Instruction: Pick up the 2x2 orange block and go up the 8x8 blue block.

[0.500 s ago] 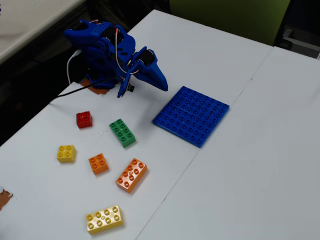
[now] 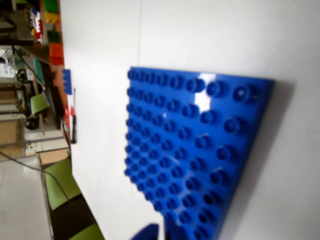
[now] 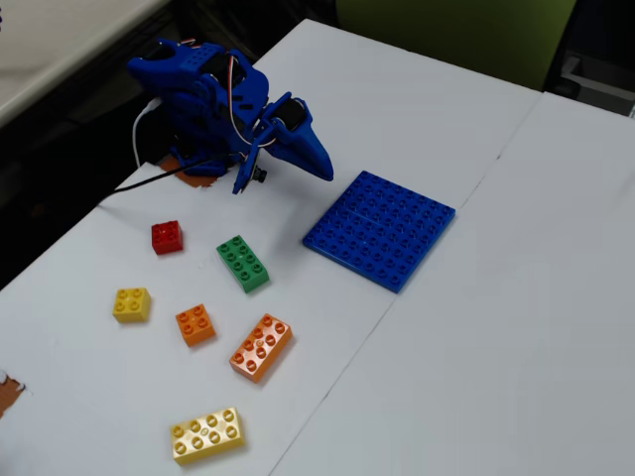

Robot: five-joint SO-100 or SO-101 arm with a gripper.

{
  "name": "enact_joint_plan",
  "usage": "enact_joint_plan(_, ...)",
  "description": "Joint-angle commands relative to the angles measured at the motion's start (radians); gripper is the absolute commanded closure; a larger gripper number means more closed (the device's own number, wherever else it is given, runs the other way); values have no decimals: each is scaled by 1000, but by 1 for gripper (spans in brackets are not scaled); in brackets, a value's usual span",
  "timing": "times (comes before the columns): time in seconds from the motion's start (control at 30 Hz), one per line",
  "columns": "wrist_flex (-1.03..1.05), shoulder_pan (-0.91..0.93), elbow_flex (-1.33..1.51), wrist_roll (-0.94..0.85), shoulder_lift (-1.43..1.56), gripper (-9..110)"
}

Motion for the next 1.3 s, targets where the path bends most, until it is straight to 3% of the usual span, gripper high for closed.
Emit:
enact_joint_plan(0.0,3,-2,43,0,41,101)
enact_joint_plan(1.27,-14,-6,43,-12,41,101)
